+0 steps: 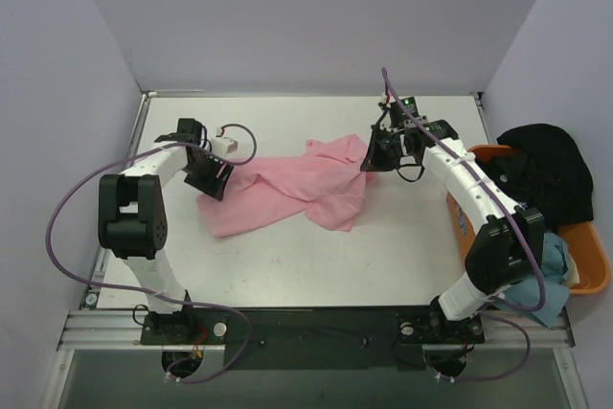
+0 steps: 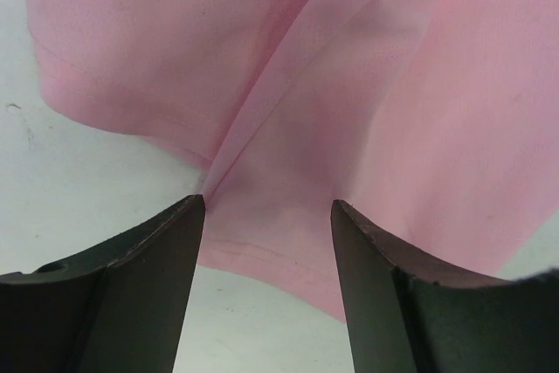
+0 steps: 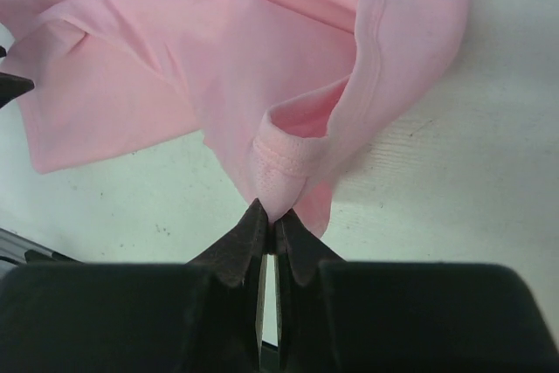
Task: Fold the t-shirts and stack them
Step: Flatten out the tshirt
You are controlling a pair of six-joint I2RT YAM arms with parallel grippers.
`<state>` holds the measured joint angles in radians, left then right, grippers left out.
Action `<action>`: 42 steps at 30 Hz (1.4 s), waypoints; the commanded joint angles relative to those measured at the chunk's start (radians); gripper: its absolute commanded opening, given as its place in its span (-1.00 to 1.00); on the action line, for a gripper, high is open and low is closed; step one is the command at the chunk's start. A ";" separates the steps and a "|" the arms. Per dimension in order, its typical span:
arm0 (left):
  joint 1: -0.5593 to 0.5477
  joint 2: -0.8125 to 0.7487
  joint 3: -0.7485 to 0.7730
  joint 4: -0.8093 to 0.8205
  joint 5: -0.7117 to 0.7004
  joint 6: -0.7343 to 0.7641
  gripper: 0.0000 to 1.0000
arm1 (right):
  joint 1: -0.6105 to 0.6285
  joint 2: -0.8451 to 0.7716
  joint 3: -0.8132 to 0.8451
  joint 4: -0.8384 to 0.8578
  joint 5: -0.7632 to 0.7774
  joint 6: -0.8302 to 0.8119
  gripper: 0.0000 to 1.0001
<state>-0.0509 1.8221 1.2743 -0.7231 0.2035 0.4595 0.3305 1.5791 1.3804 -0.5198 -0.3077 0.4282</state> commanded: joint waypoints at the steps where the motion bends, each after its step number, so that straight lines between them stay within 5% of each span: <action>1: 0.000 0.019 0.016 0.062 0.074 0.030 0.40 | 0.015 0.029 0.015 -0.032 -0.048 0.000 -1.00; 14: 0.034 0.075 0.072 0.030 0.034 0.093 0.31 | -0.018 -0.033 -0.012 -0.036 -0.021 -0.020 -1.00; 20: 0.039 0.086 0.053 -0.050 0.030 0.131 -0.03 | -0.027 -0.041 0.006 -0.040 -0.010 -0.031 -1.00; 24: 0.043 0.057 0.053 -0.123 0.027 0.180 -0.97 | -0.059 -0.066 0.032 -0.051 -0.014 -0.026 -1.00; 27: 0.043 0.005 0.094 -0.180 0.048 0.183 -1.00 | -0.073 -0.102 0.092 -0.084 -0.002 -0.040 -1.00; 37: 0.013 -0.259 0.748 -0.516 -0.018 0.146 -1.00 | -0.074 -0.401 0.442 -0.201 0.051 -0.091 -1.00; 42: 0.003 -0.433 0.942 -0.576 -0.091 0.154 -1.00 | -0.073 -0.536 0.597 -0.203 -0.016 -0.106 -1.00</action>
<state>-0.0399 1.5337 2.0964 -1.1439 0.1730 0.6060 0.2565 1.1328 1.8725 -0.6865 -0.2813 0.3450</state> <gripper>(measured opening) 0.024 0.007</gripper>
